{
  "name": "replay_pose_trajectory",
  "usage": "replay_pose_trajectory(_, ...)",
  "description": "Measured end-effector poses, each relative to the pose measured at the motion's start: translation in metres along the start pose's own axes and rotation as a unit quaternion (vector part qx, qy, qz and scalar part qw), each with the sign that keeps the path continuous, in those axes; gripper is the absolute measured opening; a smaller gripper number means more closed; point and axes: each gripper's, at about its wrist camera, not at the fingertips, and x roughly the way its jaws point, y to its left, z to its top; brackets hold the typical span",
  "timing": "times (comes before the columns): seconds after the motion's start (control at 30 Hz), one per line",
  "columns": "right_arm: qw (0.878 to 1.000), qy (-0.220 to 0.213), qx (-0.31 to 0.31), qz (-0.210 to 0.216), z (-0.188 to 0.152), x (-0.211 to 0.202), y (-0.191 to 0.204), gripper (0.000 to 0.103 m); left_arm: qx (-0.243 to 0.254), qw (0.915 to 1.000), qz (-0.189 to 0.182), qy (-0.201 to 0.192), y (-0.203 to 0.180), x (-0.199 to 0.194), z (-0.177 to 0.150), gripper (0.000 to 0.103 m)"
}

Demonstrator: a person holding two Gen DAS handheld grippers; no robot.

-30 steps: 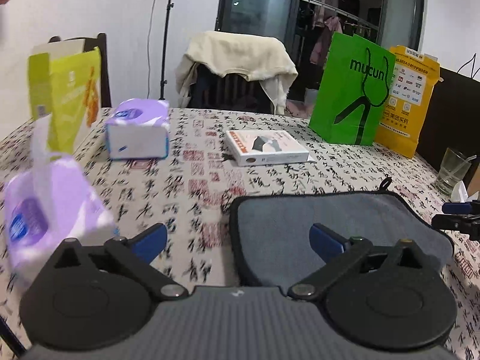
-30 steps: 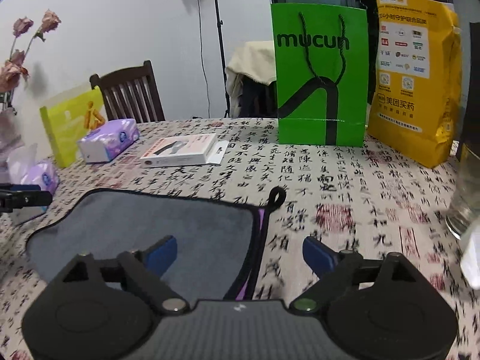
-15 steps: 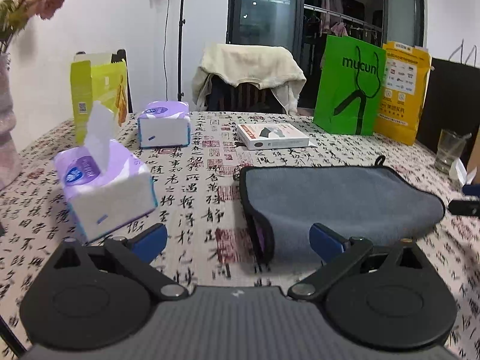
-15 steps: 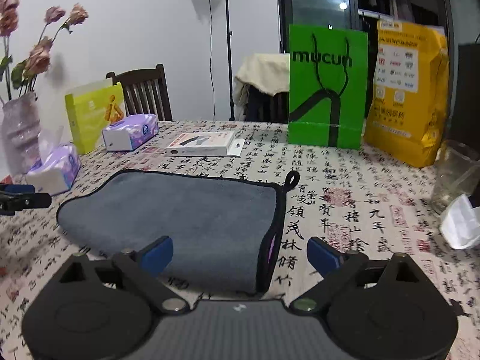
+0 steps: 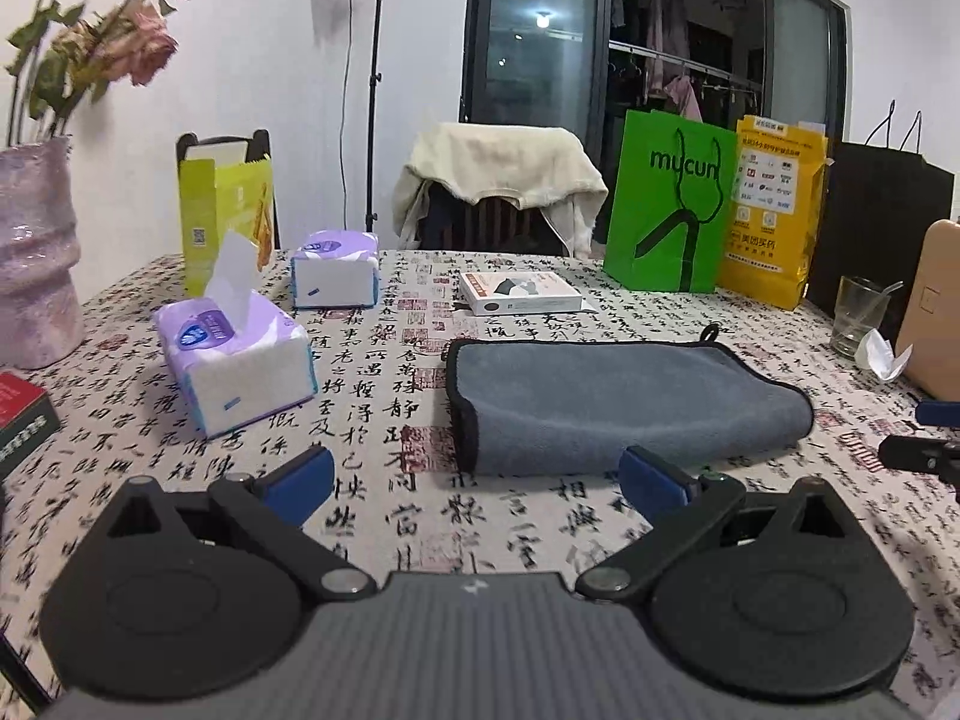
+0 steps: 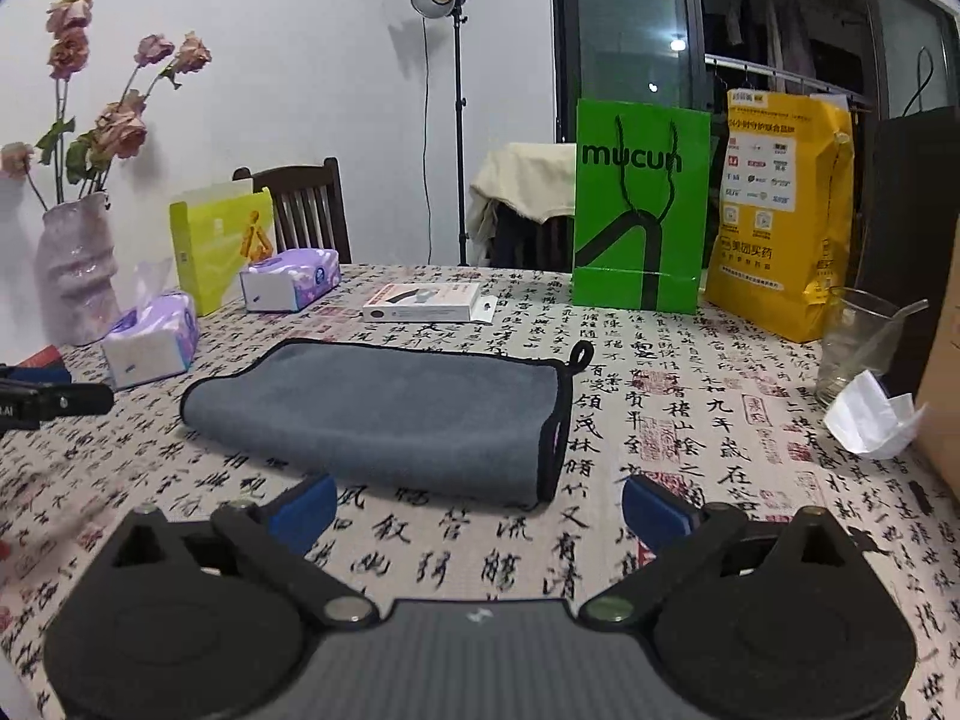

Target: Fold towel

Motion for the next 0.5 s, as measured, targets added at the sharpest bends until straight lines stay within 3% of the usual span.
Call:
replay_pose_trajectory(0.37,1.000,-0.015,0.020,0.010,-0.029,-0.045,0.006,0.102,-0.022,0.9994,0.022,-0.016,-0.018,-0.067,-0.030,0.103)
replay_pose_trajectory(0.5,1.000,-0.017,0.021,0.007,-0.039,-0.063,0.015,0.102,-0.013,0.9997,0.010,-0.018,-0.019,-0.087,-0.040,0.103)
